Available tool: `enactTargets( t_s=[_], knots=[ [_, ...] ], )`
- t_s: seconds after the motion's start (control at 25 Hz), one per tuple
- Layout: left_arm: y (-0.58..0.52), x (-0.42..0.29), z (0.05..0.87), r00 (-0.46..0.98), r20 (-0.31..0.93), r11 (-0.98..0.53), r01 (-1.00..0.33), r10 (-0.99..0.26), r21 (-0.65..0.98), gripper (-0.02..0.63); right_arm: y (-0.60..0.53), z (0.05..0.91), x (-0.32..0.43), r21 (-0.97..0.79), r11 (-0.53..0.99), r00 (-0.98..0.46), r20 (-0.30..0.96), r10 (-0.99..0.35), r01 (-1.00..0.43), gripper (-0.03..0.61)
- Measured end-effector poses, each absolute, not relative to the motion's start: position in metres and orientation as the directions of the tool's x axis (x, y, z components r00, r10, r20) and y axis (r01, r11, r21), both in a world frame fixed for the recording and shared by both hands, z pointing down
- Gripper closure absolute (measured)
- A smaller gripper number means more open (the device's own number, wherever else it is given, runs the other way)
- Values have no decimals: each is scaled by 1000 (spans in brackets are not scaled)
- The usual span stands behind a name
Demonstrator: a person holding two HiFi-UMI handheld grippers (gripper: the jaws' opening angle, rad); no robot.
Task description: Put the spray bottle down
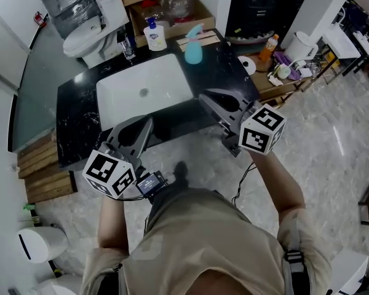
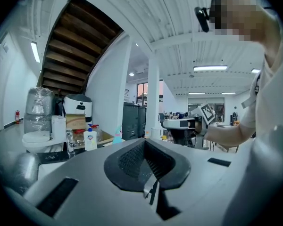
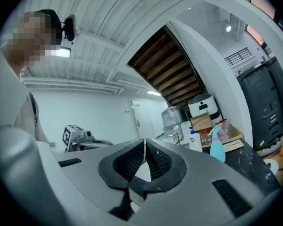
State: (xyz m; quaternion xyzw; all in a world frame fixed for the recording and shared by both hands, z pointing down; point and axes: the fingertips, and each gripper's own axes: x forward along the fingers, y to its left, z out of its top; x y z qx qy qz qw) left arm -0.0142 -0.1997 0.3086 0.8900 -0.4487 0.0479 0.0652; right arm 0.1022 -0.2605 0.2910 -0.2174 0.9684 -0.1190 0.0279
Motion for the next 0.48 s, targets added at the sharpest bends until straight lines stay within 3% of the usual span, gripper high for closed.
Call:
enactTargets(
  t_s=[0.48],
  knots=[
    [-179, -7, 303, 569, 143, -568, -821, -810, 56, 604, -232, 290, 103, -217, 912, -934, 1, -357, -349, 555]
  ],
)
